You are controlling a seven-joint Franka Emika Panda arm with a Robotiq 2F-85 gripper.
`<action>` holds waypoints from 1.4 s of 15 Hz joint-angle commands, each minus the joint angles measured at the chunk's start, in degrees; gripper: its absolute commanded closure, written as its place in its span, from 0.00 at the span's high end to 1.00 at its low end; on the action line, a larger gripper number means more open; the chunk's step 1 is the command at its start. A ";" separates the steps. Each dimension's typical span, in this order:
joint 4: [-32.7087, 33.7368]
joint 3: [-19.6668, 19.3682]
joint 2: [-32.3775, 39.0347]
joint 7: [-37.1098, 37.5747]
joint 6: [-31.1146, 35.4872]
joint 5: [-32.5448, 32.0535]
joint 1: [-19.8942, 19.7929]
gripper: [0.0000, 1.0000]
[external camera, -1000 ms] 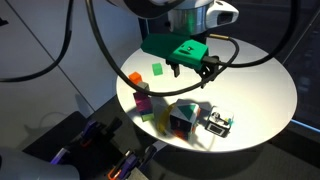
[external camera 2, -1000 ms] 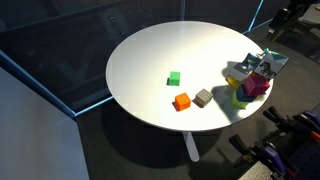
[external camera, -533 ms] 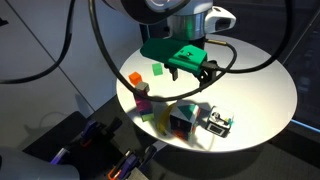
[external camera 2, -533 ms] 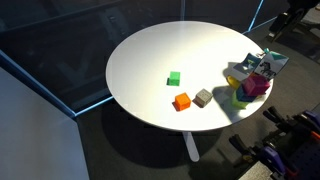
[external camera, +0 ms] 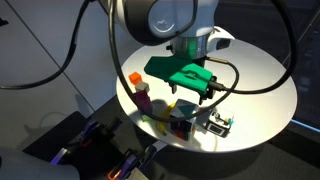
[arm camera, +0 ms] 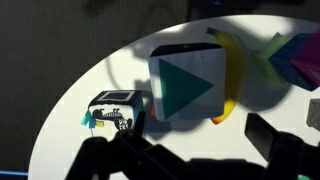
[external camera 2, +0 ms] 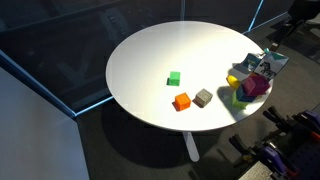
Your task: Remove the plushy cube from on top of the other and put it on the table
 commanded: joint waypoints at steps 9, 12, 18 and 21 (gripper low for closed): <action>-1.52 0.01 3.08 -4.96 2.04 0.34 -1.48 1.00; -1.53 0.03 3.50 -5.27 2.32 0.27 -1.69 1.00; -1.58 0.11 4.73 -6.04 3.32 0.18 -2.21 1.00; -1.56 0.20 5.55 -6.73 3.82 0.39 -2.46 1.00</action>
